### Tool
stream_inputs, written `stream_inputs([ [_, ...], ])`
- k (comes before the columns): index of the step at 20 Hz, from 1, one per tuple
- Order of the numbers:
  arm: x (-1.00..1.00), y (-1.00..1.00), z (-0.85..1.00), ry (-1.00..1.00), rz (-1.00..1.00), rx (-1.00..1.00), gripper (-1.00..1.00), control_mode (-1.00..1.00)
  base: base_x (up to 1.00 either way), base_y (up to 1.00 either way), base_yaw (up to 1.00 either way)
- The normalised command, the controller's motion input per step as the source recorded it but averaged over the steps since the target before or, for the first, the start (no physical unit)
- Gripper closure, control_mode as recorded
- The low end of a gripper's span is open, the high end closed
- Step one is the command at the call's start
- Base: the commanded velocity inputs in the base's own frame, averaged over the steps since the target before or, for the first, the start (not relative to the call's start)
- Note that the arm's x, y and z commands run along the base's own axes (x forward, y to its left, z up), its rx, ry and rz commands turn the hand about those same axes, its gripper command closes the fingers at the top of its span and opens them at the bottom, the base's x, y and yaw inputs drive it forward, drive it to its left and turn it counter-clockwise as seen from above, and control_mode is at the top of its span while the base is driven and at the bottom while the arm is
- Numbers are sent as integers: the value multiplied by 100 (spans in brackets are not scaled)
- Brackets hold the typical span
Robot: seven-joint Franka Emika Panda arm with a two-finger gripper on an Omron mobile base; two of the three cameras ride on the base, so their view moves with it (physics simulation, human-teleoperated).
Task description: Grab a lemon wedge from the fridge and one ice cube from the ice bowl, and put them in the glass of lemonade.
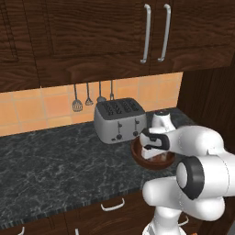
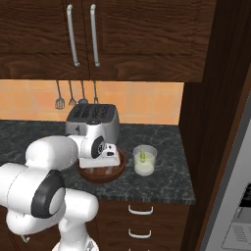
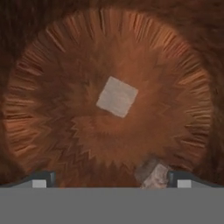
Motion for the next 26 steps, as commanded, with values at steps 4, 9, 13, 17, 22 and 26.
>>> stream_inputs([
  [4, 27, -19, 0, 0, -24, 19, -100, -100, 0, 0, 0],
  [9, -3, 0, -3, -12, -3, -1, -100, -100, 0, 0, 0],
  [13, -8, 1, 1, 0, 0, 0, -100, -100, 0, 0, 0],
  [17, -14, 0, 1, 0, 0, -1, -100, -100, 0, 0, 0],
  [22, -3, 0, -12, 11, 0, -12, -100, -100, 0, 0, 0],
  [26, 3, 1, -30, 16, -1, -9, -100, -100, 0, 0, 0],
])
